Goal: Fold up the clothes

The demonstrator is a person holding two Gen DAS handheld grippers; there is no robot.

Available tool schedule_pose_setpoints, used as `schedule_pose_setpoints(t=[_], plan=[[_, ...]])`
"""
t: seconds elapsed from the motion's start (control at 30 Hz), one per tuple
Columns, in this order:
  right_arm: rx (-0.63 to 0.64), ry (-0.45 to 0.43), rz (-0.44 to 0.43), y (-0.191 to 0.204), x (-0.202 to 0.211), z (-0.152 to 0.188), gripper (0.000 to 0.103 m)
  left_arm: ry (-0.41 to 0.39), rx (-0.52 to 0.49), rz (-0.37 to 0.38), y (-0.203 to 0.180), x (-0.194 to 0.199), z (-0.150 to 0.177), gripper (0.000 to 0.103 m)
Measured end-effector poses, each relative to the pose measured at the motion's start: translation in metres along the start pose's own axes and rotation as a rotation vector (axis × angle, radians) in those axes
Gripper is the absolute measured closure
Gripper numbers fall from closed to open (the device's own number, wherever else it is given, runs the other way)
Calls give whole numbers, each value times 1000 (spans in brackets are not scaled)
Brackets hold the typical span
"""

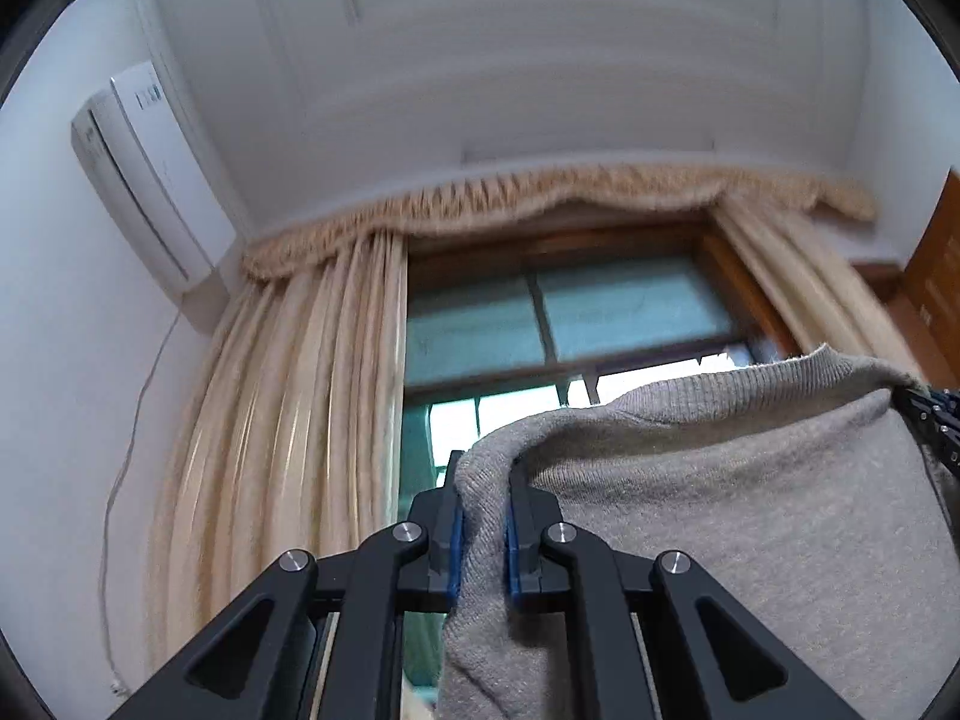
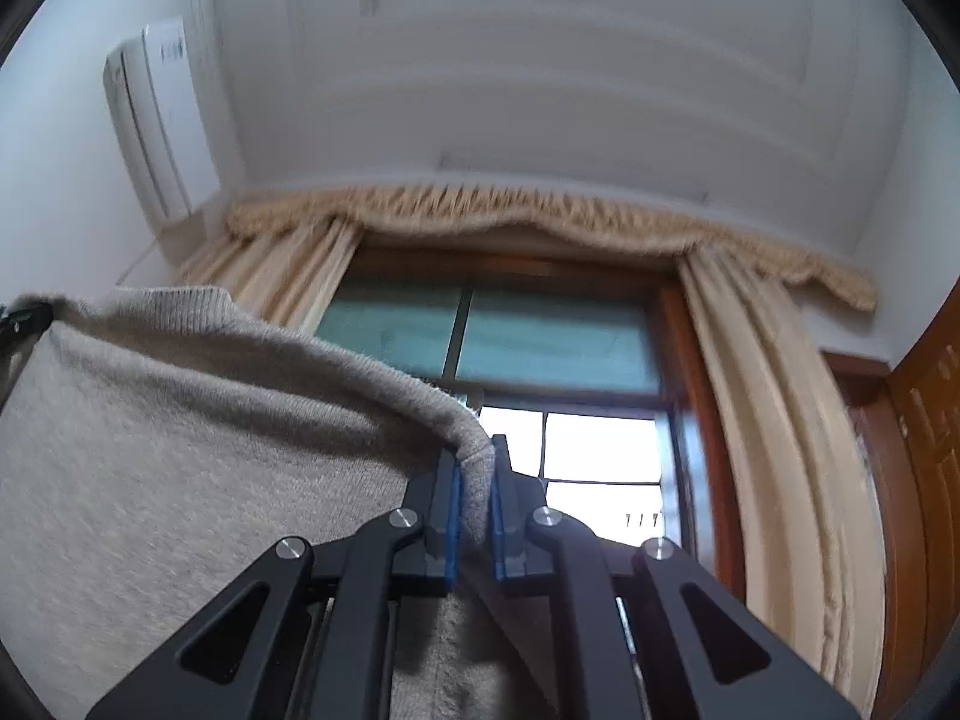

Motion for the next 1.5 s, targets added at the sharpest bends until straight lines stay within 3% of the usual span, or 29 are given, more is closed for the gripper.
schedule_pose_setpoints(t=[0.13,0.33,0.43,0.57,0.6,0.63,0.67,0.73,0.87,1.03,1.17,1.27,1.4,1.47,1.5], plan=[[4,162,-33,16,-23,82,94,169,-63,4,-2,-33,77,92],[14,478,-74,44,-54,252,94,564,-44,50,-19,-80,267,92],[1,692,-93,61,-59,362,94,811,-30,73,-33,-84,386,92],[-44,1063,-128,88,-42,526,93,1155,21,81,-54,-65,532,92],[-38,1143,-141,94,-32,559,82,1198,47,75,-53,-58,550,92],[-38,1215,-156,100,-22,586,78,1240,73,69,-52,-52,567,92],[-47,1276,-162,103,-12,610,71,1282,99,64,-51,-46,584,92],[-75,1360,-159,105,5,645,68,1367,153,52,-50,-33,617,91],[-70,1394,-159,105,14,671,62,1527,267,25,-46,-9,681,87],[-11,1425,-155,107,5,695,51,1556,292,26,-27,-10,694,59],[46,1445,-171,110,6,699,45,1577,348,25,-4,-8,677,59],[94,1449,-205,115,8,696,33,1565,418,-32,30,1,648,59],[103,1392,-239,119,10,681,29,1525,401,87,50,31,578,57],[85,1345,-227,115,8,666,28,1518,378,174,52,55,544,43],[81,1319,-216,112,6,655,27,1519,376,216,51,70,527,31]])
Point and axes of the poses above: each gripper's, at about its wrist camera, not at the fingertips, and x roughly against the way its jaws point, y to its left, z to its underside, the point moved 7 cm from there along -x, roughly the way its jaws point, and after that the axes turned 14 degrees about -y, right-handed, at the moved point
